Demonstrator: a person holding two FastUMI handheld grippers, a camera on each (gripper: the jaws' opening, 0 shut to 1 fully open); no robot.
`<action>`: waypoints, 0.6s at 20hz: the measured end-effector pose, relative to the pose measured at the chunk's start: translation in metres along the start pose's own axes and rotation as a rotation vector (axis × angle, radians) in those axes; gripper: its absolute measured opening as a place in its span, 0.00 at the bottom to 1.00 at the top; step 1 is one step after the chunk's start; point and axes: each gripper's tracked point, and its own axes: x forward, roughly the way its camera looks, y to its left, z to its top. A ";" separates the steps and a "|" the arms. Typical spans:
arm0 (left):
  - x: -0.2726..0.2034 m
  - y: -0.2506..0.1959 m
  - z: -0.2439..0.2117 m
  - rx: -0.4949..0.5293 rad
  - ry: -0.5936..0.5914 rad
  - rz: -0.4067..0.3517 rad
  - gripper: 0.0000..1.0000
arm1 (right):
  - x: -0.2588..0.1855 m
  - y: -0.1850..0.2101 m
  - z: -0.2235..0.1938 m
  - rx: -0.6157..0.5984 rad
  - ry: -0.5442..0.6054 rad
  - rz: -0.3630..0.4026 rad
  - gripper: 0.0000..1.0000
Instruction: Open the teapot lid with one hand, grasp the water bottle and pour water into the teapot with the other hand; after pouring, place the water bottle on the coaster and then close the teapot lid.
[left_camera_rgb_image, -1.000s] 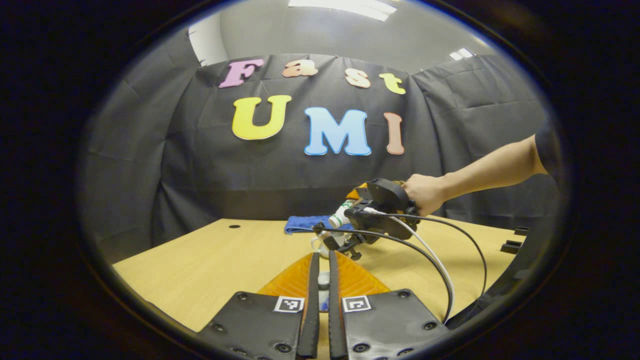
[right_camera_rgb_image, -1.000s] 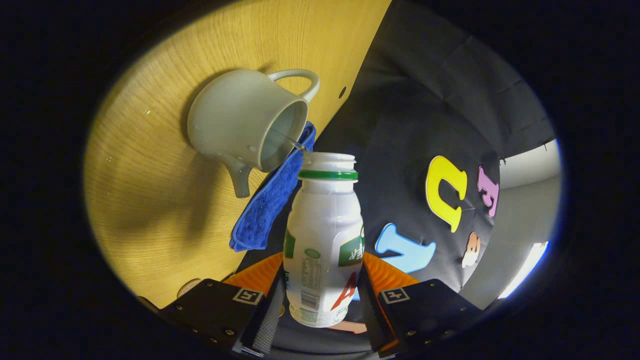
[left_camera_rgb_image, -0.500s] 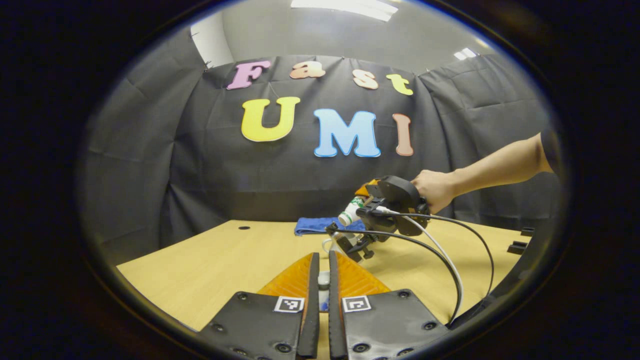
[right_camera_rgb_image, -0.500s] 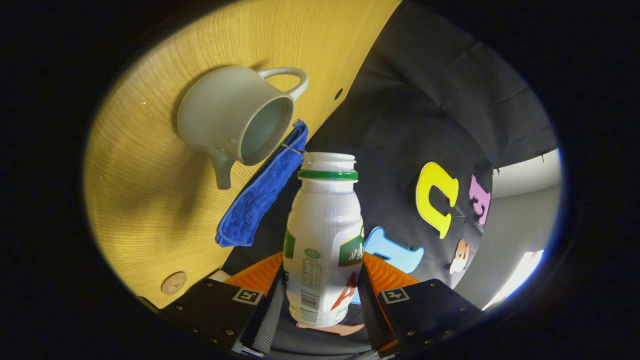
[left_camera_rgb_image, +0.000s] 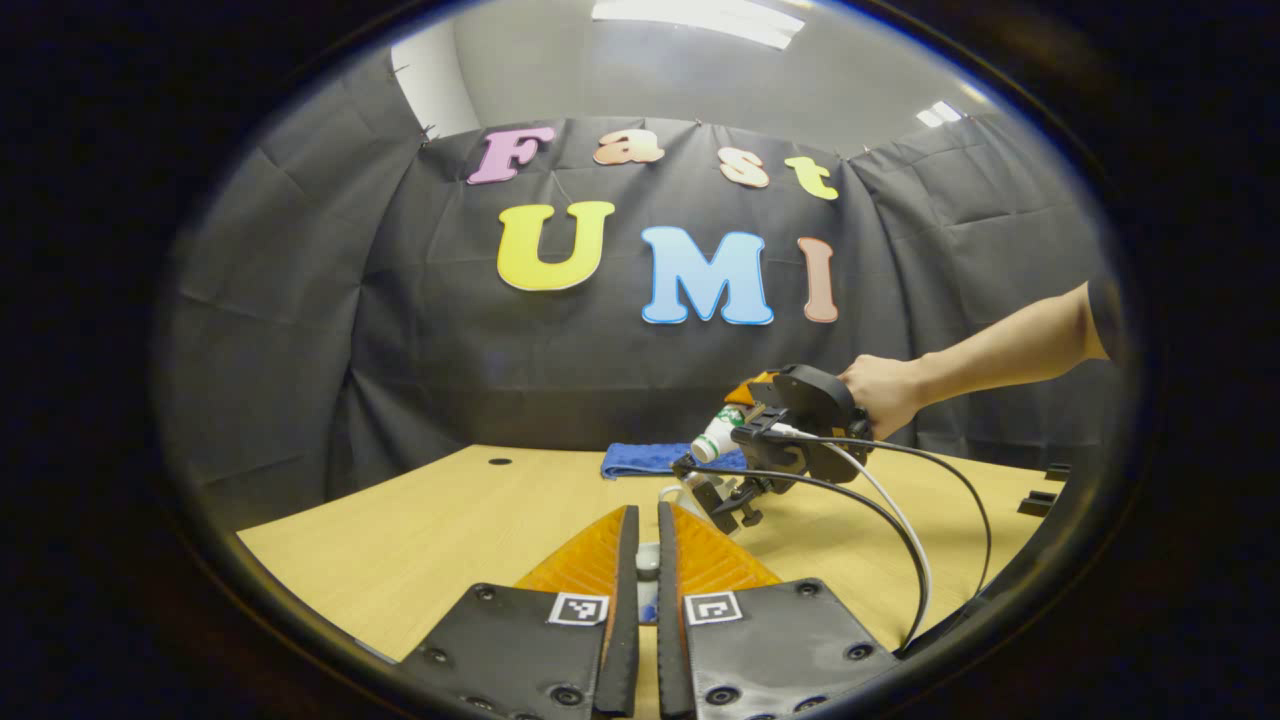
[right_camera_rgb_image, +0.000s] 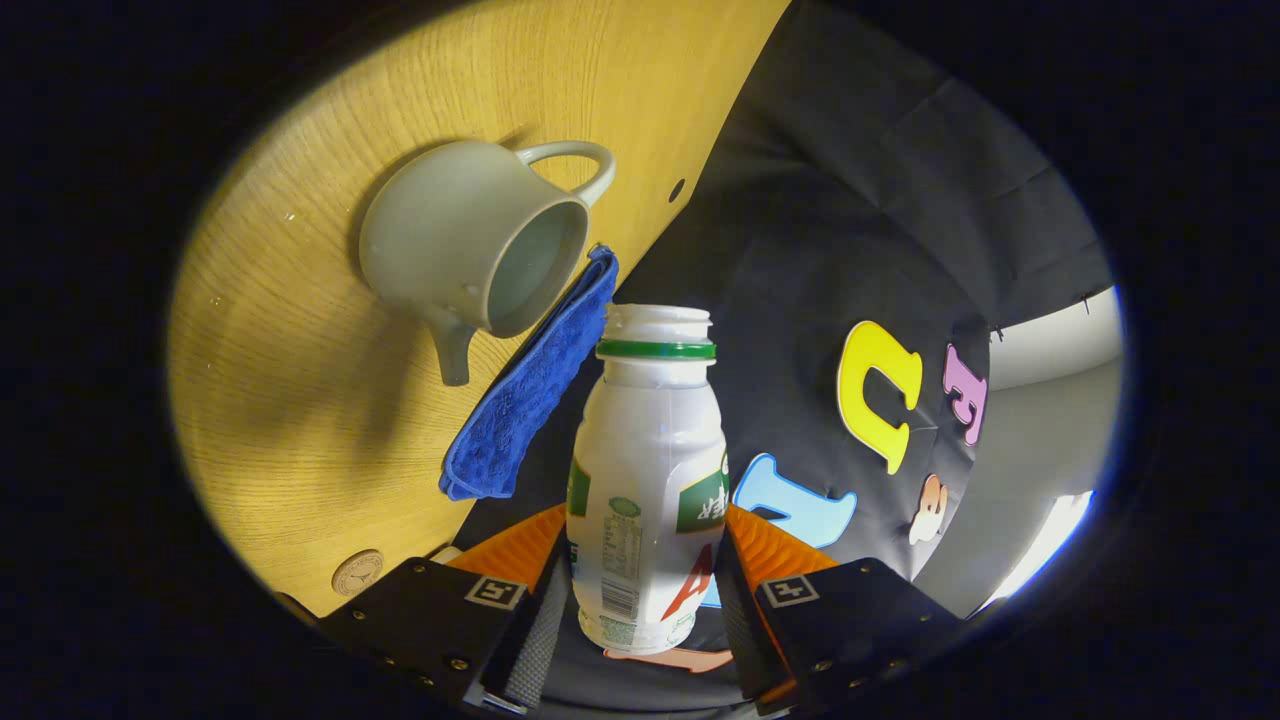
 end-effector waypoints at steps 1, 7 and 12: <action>-0.002 -0.001 0.000 0.004 -0.004 -0.002 0.18 | -0.001 0.000 0.000 -0.002 0.001 -0.003 0.71; -0.002 0.008 0.010 -0.033 -0.034 0.001 0.18 | -0.002 0.011 0.005 0.080 -0.014 0.016 0.71; -0.004 0.014 0.014 -0.067 -0.059 0.002 0.18 | 0.003 0.021 0.003 0.172 -0.023 0.027 0.71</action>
